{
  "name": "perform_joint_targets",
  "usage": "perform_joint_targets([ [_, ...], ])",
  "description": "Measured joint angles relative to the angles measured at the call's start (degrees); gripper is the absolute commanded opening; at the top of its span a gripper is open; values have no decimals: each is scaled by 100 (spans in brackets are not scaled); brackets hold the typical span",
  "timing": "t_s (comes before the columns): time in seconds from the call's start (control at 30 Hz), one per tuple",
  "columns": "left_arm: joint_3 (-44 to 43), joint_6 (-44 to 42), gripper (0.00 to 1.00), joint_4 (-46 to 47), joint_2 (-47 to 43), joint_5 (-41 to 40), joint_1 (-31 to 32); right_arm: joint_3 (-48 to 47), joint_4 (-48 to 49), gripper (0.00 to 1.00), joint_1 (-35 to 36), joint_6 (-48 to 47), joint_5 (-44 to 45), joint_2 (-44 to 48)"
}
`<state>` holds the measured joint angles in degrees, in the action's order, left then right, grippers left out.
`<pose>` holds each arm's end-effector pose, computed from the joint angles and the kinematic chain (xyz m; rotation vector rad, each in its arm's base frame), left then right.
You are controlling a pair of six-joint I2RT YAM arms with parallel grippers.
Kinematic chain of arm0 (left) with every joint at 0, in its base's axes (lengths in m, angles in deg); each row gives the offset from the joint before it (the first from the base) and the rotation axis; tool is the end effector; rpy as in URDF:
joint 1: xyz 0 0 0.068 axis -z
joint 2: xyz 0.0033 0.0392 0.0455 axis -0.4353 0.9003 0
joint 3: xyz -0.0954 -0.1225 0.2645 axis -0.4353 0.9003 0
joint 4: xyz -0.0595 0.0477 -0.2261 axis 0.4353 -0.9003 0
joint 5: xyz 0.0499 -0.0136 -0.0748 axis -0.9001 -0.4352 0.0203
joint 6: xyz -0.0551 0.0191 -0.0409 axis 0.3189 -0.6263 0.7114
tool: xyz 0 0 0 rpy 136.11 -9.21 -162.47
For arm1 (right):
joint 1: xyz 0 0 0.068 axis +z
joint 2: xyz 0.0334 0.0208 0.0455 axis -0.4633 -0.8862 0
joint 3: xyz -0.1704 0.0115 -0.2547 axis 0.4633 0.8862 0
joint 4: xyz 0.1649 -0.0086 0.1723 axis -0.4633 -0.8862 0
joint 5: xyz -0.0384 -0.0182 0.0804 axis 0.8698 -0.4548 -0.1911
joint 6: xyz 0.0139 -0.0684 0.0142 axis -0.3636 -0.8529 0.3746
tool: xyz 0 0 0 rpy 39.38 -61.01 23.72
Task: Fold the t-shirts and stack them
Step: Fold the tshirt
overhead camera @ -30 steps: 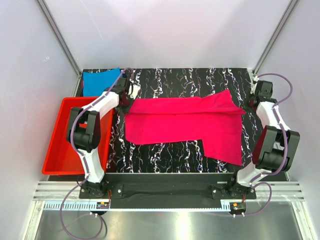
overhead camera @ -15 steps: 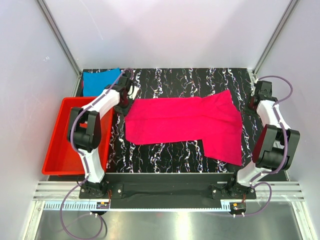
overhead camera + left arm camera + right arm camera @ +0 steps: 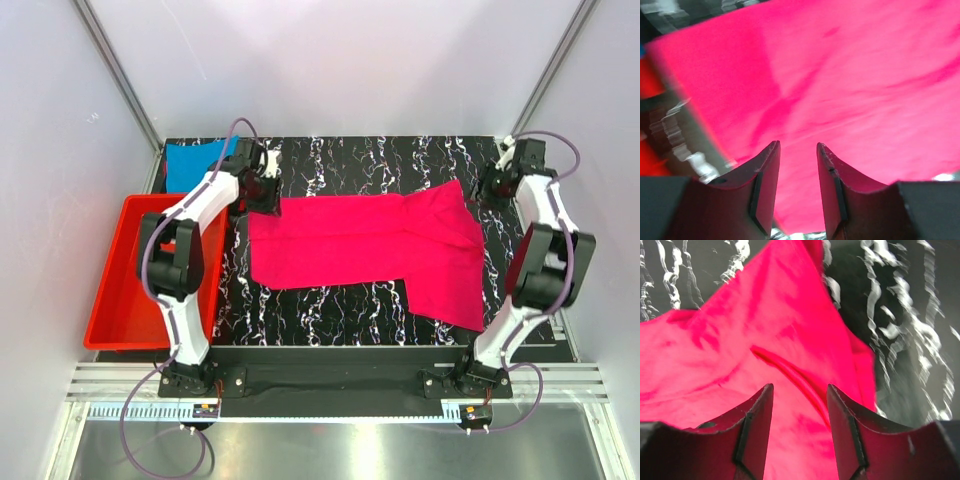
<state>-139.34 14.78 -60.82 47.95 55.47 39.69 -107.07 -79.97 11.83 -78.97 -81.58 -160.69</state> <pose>0.3999 -0.1103 0.2521 0.3097 2.6231 -0.3508 0.3761 -0.0915 0.2802 0.3221 2.4757 0.2204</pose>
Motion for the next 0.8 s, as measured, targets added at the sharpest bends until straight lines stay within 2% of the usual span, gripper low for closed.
perform_joint_targets([
  [0.13,-354,459,41,197,461,761,0,-581,52,53,7,-76,-463,-863],
  [0.23,-605,710,41,372,876,1036,-9,-785,72,51,7,-72,-623,-1329],
  [0.53,-1582,975,41,417,2039,1172,-13,-1655,238,46,13,-24,-654,-2465],
  [0.7,-1847,1027,41,496,2251,1156,-24,-2094,227,22,13,129,-243,-2909],
  [0.77,-1954,1029,42,584,2326,1145,-31,-2212,210,19,13,201,-7,-2983],
  [0.8,-1998,1032,42,627,2367,1143,-35,-2247,208,13,13,258,87,-2999],
])
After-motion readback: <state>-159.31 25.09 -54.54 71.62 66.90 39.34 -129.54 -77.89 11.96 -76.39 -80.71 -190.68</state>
